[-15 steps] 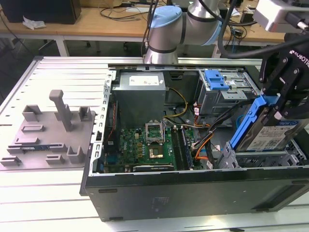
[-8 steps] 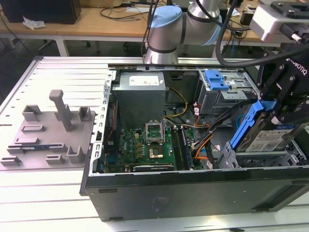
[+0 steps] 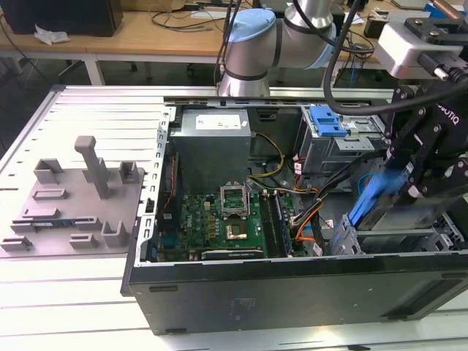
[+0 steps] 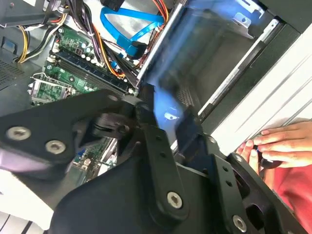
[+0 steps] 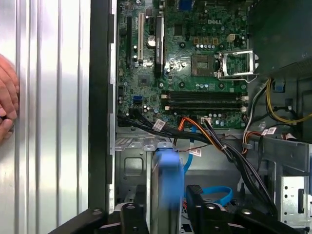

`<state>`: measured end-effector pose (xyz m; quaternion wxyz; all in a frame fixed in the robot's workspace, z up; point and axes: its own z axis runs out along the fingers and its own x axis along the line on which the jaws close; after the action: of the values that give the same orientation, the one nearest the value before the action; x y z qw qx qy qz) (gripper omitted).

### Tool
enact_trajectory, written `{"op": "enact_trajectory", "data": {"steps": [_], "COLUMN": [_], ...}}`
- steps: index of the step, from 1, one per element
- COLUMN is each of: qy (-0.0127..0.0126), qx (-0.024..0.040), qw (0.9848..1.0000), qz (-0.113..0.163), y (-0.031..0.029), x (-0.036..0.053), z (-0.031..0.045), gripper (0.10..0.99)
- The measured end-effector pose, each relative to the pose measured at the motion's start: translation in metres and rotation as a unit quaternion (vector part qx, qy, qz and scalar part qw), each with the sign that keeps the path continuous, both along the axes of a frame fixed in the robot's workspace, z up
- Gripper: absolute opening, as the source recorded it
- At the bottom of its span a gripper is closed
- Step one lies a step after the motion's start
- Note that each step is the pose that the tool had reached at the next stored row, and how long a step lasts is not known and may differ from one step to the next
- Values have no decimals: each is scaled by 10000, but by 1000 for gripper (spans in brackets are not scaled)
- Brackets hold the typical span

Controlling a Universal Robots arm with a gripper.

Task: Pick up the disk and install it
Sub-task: 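Insert the disk into the insertion slot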

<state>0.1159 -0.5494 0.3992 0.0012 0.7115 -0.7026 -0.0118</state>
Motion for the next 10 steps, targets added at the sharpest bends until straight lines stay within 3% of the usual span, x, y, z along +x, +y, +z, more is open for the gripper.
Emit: {"op": "enact_trajectory", "data": {"steps": [2, 10], "qy": [0, 0], "qx": [1, 1], "qw": [10000, 10000], "qz": [0, 0], "y": [0, 0], "x": [0, 0], "z": [-2, -4], "gripper": [565, 565]}}
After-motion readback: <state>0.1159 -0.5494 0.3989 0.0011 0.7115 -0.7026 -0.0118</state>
